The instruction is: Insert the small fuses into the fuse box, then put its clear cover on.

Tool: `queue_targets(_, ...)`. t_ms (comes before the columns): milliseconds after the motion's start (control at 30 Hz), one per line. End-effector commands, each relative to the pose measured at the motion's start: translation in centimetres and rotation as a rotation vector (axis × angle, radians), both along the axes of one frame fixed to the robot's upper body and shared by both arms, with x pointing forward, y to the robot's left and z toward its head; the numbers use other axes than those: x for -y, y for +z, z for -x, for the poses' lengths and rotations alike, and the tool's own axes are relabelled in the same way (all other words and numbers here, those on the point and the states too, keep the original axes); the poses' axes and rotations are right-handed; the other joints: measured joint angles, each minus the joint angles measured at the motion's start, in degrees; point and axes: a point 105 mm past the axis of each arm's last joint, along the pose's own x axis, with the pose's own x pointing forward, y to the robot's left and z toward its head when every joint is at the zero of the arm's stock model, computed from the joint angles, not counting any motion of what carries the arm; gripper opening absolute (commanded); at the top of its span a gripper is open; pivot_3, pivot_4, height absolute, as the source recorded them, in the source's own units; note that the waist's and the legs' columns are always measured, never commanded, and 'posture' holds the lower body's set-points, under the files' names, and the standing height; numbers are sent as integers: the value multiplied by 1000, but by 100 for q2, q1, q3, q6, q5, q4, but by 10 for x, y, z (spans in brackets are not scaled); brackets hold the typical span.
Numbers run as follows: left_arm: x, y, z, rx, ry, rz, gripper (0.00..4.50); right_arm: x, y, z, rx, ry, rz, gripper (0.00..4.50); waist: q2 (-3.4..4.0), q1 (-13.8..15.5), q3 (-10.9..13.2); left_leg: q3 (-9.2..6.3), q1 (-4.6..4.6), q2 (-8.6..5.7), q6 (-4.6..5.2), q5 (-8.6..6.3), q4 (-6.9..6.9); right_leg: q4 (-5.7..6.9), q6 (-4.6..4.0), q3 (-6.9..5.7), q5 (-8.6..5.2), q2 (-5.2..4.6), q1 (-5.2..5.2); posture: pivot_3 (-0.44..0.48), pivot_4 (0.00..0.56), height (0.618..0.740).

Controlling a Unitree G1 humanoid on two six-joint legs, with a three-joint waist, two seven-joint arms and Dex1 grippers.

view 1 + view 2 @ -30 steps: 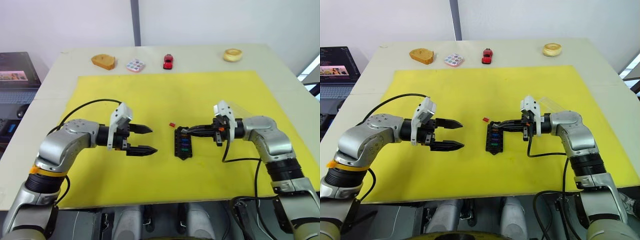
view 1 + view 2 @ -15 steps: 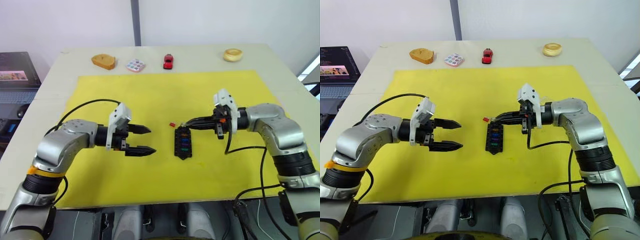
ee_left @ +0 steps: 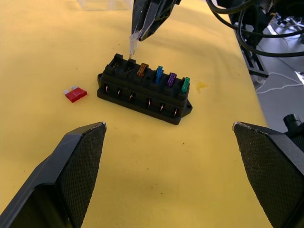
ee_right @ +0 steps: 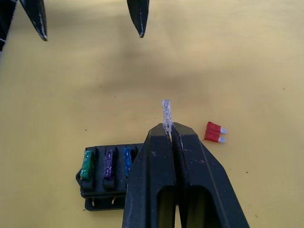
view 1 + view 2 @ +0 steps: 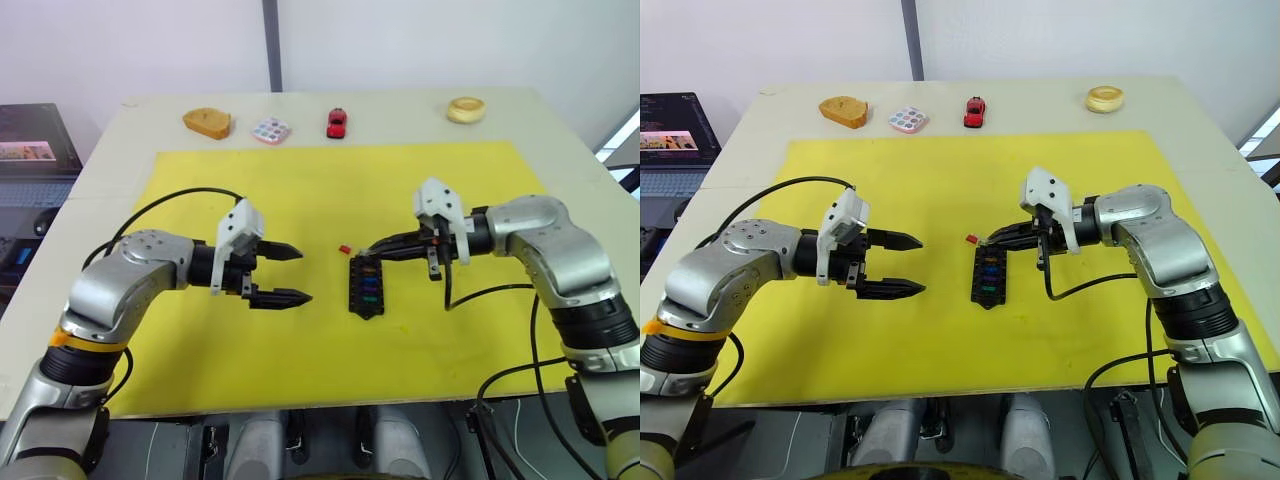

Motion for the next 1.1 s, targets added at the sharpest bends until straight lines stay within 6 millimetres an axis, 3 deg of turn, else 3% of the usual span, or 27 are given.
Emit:
queue_targets(33,4,7,4,40,-21,7,4480,4,5,-1,54,-1,33,0,0,-1,0,0,0,0,0,0,0,0,0,0,0,1,0,0,150,740)
queue_targets(1100,5,3,4,31,-3,22,4480,12,-14,-9,54,-11,98,0,0,-2,0,0,0,0,0,0,0,0,1,0,0,3,1,0,150,740)
